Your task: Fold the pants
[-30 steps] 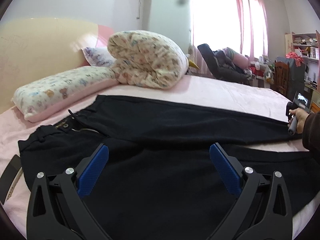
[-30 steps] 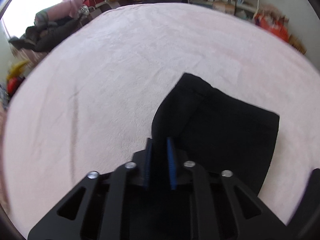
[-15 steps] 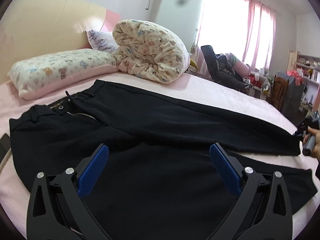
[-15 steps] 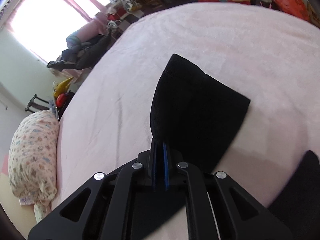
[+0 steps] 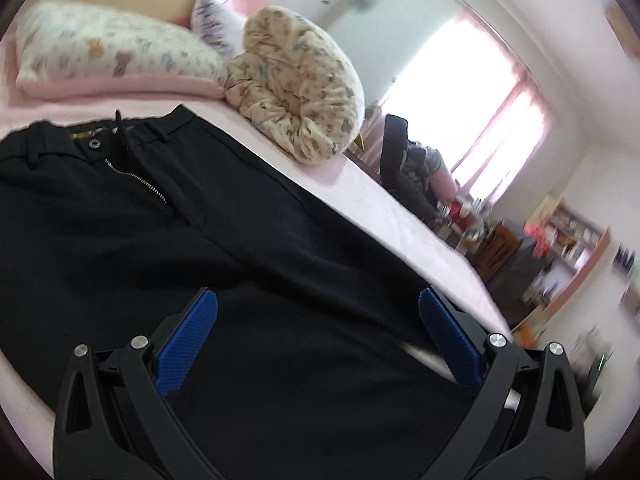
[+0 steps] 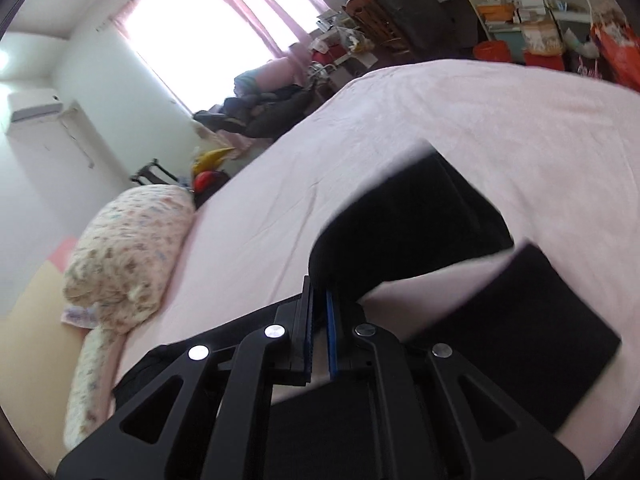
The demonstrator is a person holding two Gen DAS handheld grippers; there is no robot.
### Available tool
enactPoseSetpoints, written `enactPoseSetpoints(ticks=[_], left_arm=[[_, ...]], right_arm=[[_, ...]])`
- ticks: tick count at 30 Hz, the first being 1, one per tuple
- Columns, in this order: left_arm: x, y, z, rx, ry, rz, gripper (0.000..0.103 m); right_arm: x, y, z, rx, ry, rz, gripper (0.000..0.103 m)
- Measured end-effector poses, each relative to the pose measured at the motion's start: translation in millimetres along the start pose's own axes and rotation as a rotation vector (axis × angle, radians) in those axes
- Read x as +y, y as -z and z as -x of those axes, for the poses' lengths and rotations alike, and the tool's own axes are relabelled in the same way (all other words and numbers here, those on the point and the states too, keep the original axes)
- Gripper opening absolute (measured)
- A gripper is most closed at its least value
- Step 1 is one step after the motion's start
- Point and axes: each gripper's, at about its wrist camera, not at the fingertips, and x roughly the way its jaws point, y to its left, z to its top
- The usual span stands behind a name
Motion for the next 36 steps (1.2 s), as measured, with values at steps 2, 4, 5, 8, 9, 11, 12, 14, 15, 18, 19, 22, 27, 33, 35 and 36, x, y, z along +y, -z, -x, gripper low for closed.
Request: enactPoseSetpoints(ticks=[2, 4, 5, 8, 9, 11, 12, 14, 15, 18, 19, 22, 27, 33, 35, 36], left_arm=[[0.6, -17.1, -4.8, -0.012, -0.018, 0.016, 0.101], [-2.6, -41.5, -17.9, 0.013, -0.034, 0.002, 0.101], [-3.6, -53.1, -26.3, 0.033, -0.043, -0.006, 0.101], [-1.9, -95.2, -63.5, 0.112, -0.089, -0.009, 0.101], [1.7, -110.1, -77.6, 0.123, -0.115, 0.018, 0.101], [10.3, -126.9, -93.6, 0.121, -0.146, 0.087, 0.101], [14.9, -134.4, -102.8, 0.126, -0.150, 0.121, 0.101], [23.4, -148.7, -130.8, 0.175, -0.141, 0.184, 0.101], [27.1, -153.0, -144.7, 0.203, -0.142, 0.205, 0.101], [34.3, -158.0, -180.6, 0.269, -0.155, 0.240, 0.101], [36.8, -158.9, -190.1, 0.279, -0.157, 0.250, 0.100], [41.9, -163.1, -219.2, 0.296, -0.153, 0.279, 0.100], [53.0, -165.0, -266.5, 0.365, -0.200, 0.332, 0.100], [64.6, -171.0, -300.5, 0.405, -0.300, 0.329, 0.063], [67.7, -170.1, -307.0, 0.411, -0.350, 0.330, 0.056], [68.3, -170.7, -308.1, 0.409, -0.364, 0.330, 0.055]], right_arm=[[-11.3, 6.3, 9.8, 0.008, -0.020, -0.017, 0.005], [-21.6, 12.2, 14.1, 0.016, -0.034, -0.035, 0.005], [-25.0, 14.4, 13.0, 0.019, -0.040, -0.052, 0.005], [-33.9, 13.7, 9.5, 0.039, -0.051, -0.109, 0.005], [-36.0, 13.4, 9.1, 0.044, -0.052, -0.124, 0.005], [-42.0, 13.0, 8.9, 0.054, -0.062, -0.162, 0.005], [-41.6, 10.9, 8.7, 0.054, -0.065, -0.168, 0.005], [-38.8, 10.6, 7.1, 0.050, -0.060, -0.156, 0.005], [-38.9, 9.7, 7.6, 0.044, -0.061, -0.148, 0.005], [-42.6, 6.4, 7.4, 0.051, -0.068, -0.155, 0.005], [-43.1, 5.6, 7.3, 0.051, -0.067, -0.151, 0.005], [-43.2, 3.9, 7.4, 0.045, -0.062, -0.139, 0.005], [-45.2, 2.0, 6.9, 0.042, -0.059, -0.134, 0.005], [-45.0, 0.6, 5.2, 0.040, -0.035, -0.104, 0.005], [-44.2, 0.1, 4.2, 0.040, -0.032, -0.093, 0.005], [-43.9, 0.3, 3.9, 0.039, -0.029, -0.086, 0.005]])
